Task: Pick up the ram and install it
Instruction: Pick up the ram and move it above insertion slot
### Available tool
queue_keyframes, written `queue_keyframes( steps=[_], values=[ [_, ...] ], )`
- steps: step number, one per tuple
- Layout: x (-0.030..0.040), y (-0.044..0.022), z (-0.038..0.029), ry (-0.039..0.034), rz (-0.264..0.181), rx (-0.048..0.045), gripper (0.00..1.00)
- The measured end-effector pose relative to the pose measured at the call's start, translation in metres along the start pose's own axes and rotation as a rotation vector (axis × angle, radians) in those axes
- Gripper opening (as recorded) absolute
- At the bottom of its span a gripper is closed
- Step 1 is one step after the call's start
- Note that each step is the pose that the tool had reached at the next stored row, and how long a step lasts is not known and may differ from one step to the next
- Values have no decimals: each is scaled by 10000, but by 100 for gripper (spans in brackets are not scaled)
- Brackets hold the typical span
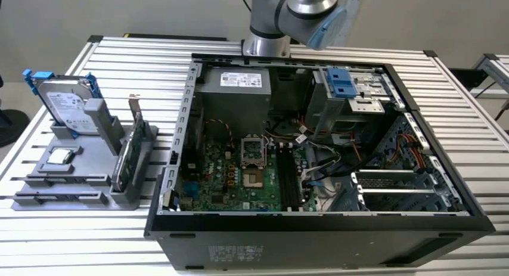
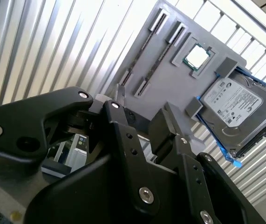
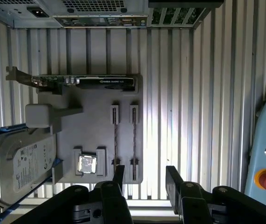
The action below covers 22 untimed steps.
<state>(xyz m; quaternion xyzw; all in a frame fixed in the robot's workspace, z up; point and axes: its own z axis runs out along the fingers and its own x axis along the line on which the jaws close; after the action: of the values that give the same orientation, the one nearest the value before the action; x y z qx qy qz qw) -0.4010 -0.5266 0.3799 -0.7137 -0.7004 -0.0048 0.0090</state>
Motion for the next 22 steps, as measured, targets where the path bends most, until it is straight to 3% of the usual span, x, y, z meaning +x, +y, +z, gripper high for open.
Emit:
queue_keyframes(
  steps=[22],
  values=[
    [-1,1,45,-1,0,3,100]
  ],
)
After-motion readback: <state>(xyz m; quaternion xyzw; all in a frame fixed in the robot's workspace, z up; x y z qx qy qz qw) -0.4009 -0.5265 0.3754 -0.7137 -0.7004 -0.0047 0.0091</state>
